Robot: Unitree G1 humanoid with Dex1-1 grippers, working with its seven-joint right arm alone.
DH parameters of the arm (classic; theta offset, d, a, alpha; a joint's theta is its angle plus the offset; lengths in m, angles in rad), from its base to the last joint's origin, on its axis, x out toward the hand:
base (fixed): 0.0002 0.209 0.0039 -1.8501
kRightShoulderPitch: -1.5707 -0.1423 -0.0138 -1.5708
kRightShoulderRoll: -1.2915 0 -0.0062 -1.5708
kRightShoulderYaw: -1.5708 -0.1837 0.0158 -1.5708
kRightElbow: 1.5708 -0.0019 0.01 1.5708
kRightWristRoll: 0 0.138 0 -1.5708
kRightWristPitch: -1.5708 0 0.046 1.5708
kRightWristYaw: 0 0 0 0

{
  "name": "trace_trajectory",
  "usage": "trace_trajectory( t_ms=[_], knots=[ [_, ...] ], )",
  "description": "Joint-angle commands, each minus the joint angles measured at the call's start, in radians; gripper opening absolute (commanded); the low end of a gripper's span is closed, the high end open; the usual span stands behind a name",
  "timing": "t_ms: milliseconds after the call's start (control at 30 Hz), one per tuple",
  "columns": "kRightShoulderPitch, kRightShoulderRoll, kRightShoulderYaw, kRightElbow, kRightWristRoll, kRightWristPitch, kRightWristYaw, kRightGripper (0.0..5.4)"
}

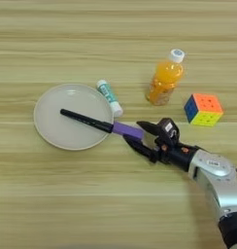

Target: Move the objects on the table

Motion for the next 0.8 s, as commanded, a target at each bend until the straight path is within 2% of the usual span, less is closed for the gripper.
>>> trace_trajectory(
  t_ms=[33, 400, 633, 800],
  knots=[
    [-0.005, -0.018, 0.01, 0.008, -0.017, 0.024, -0.023, 2.68],
    [-0.005, -0.015, 0.013, 0.002, -0.021, 0.019, -0.026, 1.51],
    [0.004, -0.02, -0.011, -0.067, -0.012, 0.02, -0.064, 1.41],
    [0.044, -0.06, -0.062, -0.204, 0.015, 0.039, -0.082, 1.41]
  ],
)
